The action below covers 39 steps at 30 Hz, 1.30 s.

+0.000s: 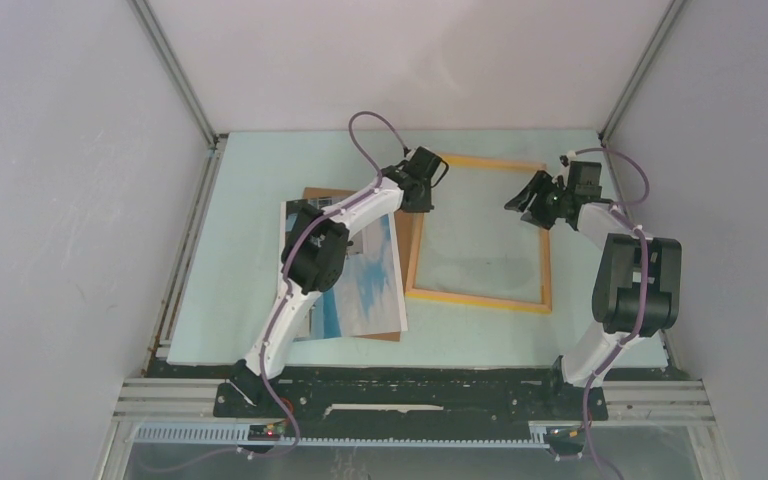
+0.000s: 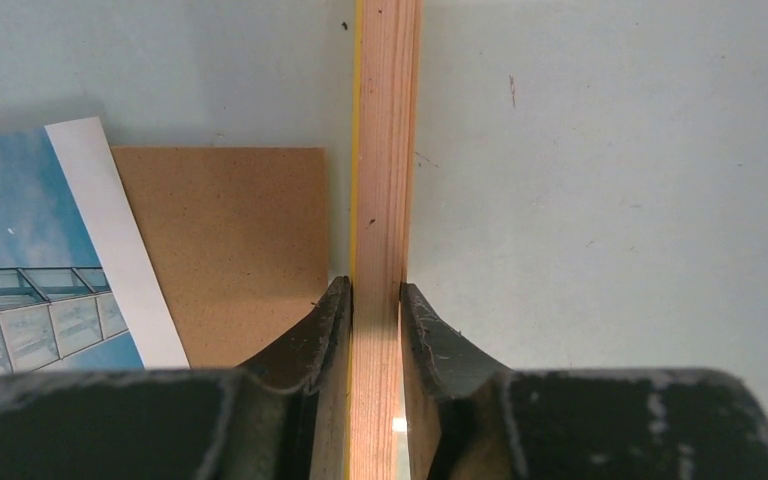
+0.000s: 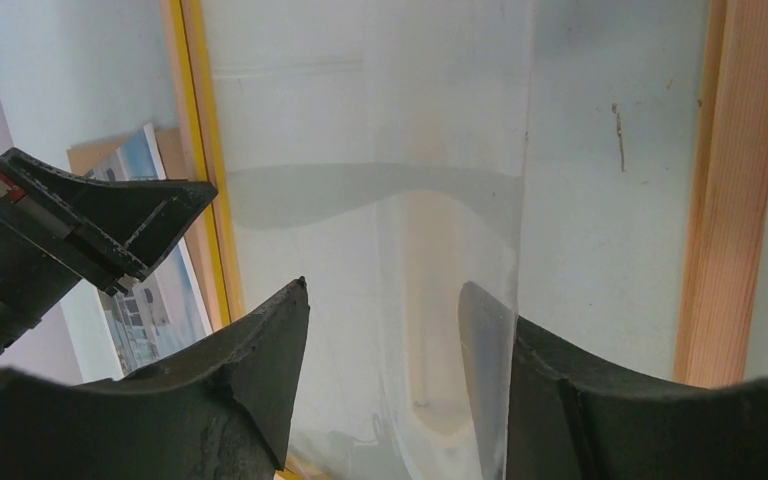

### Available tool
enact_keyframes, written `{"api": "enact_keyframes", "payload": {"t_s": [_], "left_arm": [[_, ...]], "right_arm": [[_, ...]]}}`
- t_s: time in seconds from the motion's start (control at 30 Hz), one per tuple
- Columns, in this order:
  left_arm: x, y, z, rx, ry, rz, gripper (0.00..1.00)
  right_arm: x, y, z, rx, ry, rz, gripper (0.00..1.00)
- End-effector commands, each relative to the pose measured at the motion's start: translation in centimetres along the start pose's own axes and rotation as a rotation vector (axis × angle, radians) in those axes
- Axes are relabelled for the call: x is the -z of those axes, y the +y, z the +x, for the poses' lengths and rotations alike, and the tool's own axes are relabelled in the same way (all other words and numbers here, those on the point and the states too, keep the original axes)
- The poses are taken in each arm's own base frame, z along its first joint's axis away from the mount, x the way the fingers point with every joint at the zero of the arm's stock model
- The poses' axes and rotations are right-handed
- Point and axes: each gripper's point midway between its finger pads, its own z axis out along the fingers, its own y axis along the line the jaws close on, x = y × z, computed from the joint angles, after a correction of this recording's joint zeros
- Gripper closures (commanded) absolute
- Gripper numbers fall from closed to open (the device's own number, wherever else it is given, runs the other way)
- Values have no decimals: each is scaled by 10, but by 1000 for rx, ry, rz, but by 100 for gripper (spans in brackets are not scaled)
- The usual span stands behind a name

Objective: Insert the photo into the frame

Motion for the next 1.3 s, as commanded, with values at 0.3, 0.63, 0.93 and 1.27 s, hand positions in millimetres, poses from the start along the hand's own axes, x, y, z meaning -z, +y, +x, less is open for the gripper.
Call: {"api": "enact_keyframes", "payload": {"t_s": [0.3,0.63,0.93,1.27], "left_arm": [[12,-15,0,-59,14,-15,79],[12,-14,-1,-71,4,-28,80],[13,-14,-1,-72,2,-27,80],[12,-25,1,-76,20,36,81]], "right_arm": [[9,16,-12,57,-45,61,19],[18,-2,-18,97,-33,192,9],[32,-32,-24,127,-23,360,4],[91,-23,-44,179,-99,497,2]]}}
